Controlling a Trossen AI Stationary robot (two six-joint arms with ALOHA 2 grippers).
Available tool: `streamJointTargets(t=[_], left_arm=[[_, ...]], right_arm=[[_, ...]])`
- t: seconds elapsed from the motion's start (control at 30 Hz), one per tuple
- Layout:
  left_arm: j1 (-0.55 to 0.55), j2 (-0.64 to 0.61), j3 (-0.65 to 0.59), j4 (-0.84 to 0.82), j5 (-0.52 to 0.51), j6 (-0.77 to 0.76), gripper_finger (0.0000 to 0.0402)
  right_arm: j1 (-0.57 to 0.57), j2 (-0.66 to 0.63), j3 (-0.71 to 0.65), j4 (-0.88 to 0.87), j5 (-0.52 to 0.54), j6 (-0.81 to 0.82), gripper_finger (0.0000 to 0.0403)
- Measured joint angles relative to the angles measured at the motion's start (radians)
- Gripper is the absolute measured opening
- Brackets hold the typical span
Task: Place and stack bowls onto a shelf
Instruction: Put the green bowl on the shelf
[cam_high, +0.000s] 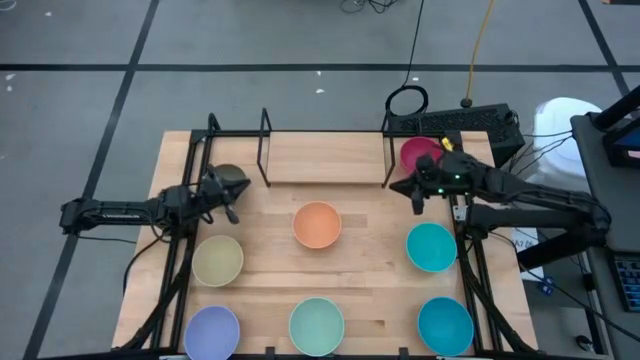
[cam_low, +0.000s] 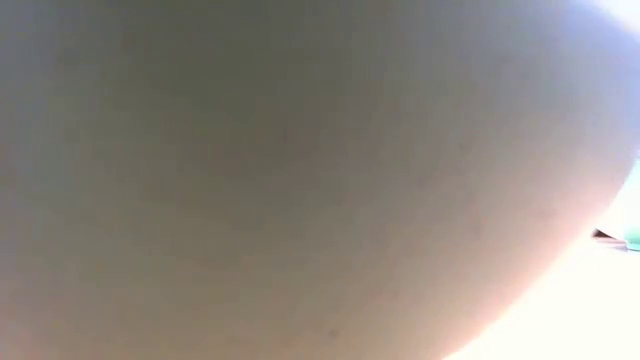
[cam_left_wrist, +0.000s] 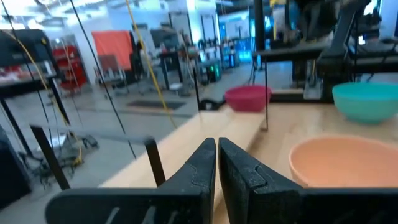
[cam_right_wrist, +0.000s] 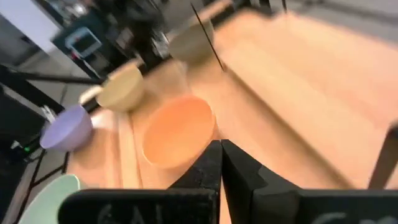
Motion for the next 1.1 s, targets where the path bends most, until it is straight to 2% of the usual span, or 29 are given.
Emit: streamJointTargets(t=[0.23,0.4,0.57,0.8,0.97,1.1], left_arm=[[0.0,0.0,0.0,0.023,0.0,0.015,0.0026],[0.0,0.0,0.0,0.022,0.0,0.019,0.0026],[0.0,0.0,0.0,0.019,0.0,0.019,0.0026],[0.0,0.0,0.0,0.018,0.0,0.019,0.0026],[0.0,0.0,0.0,0.018,0.0,0.019,0.0026],[0.0,0.0,0.0,0.018,0.0,0.019,0.0026]], right_arm=[[0.0,0.079,0.0,-0.006,-0.004,0.013,0.0073],[0.001,0.118,0.0,-0.005,-0.08,0.029,0.0109],[0.019,0.184,0.0,0.02,-0.214,0.116,0.0115],[0.096,0.274,0.0,-0.029,-0.429,0.11,0.0116],[0.143,0.3,0.0,-0.103,-0.477,0.126,0.0116],[0.172,0.301,0.0,-0.142,-0.475,0.205,0.0116]])
